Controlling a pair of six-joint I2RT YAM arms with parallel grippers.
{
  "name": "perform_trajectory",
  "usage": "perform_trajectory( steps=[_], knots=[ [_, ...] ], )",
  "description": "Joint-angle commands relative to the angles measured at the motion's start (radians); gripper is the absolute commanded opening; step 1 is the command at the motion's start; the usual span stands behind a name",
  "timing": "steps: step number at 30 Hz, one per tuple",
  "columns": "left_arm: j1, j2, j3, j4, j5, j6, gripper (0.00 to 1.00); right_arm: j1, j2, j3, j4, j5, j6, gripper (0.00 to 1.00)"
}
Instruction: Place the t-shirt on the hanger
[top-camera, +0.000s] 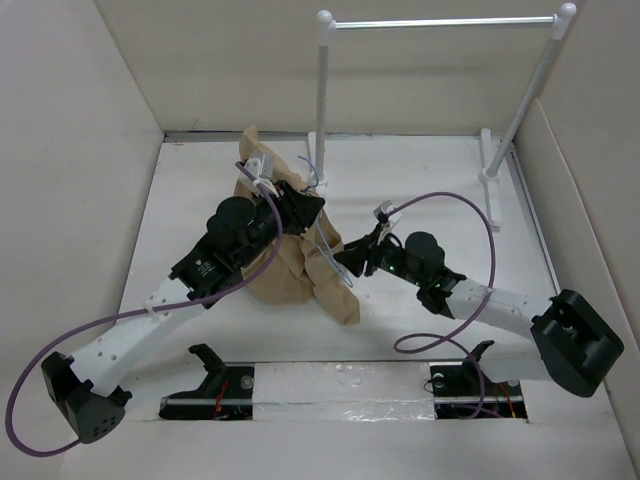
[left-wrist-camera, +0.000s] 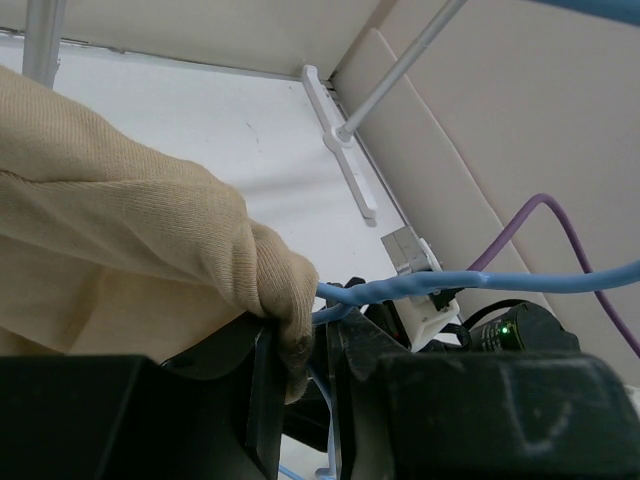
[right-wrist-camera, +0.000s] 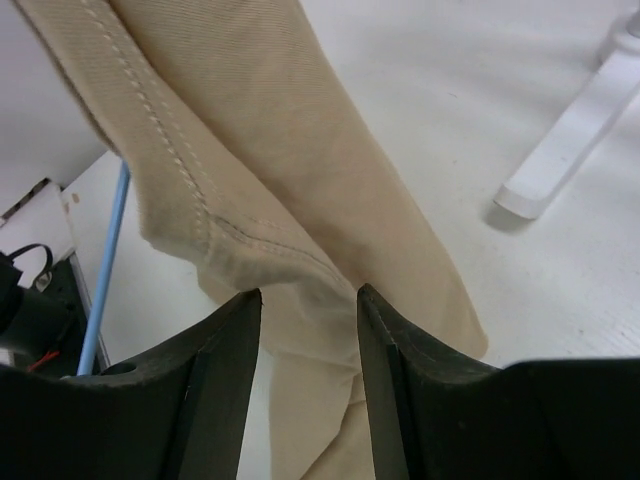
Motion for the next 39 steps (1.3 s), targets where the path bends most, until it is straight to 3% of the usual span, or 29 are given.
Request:
perform_trajectory(
  steps=[1, 3, 4, 5, 6, 8, 10, 18, 26, 33, 35, 39],
  knots=[
    [-0.002, -0.035, 0.031, 0.065, 0.007, 0.016, 0.0, 0.008, 0.026, 0.066, 0.076, -0.065, -0.047, 0.49],
    [-0.002, -0.036, 0.036, 0.063, 0.007, 0.017, 0.0, 0.008, 0.046, 0.072, 0.098, -0.079, -0.051, 0.48],
    [-0.002, -0.035, 0.035, 0.065, 0.008, 0.017, 0.0, 0.008, 0.056, 0.076, 0.104, -0.08, -0.053, 0.42],
    [-0.002, -0.038, 0.036, 0.065, 0.007, 0.016, 0.0, 0.008, 0.067, 0.078, 0.128, -0.079, -0.05, 0.32],
    [-0.002, -0.035, 0.035, 0.066, -0.001, 0.016, 0.0, 0.008, 0.078, 0.08, 0.139, -0.083, -0.039, 0.12],
    [-0.002, -0.033, 0.033, 0.071, -0.018, 0.014, 0.0, 0.034, 0.079, 0.063, 0.162, -0.078, -0.024, 0.0],
    [-0.002, -0.034, 0.021, 0.095, -0.07, 0.02, 0.0, 0.058, 0.043, 0.041, 0.15, -0.051, -0.008, 0.0],
    [-0.002, -0.007, 0.01, 0.229, -0.286, 0.06, 0.0, 0.164, -0.193, -0.1, -0.167, 0.102, 0.024, 0.0],
    [0.007, 0.07, 0.059, 0.281, -0.366, 0.121, 0.0, 0.197, -0.46, -0.108, -0.483, 0.157, 0.038, 0.0],
    [0.043, 0.1, 0.088, 0.315, -0.351, 0.126, 0.0, 0.206, -0.415, 0.01, -0.663, 0.035, 0.001, 0.0],
    [0.056, 0.107, 0.113, 0.312, -0.343, 0.128, 0.0, 0.218, -0.389, 0.049, -0.784, 0.065, -0.021, 0.0],
    [0.075, 0.09, 0.143, 0.325, -0.26, 0.106, 0.0, 0.218, -0.381, 0.038, -0.8, 0.082, -0.016, 0.0]
  ],
)
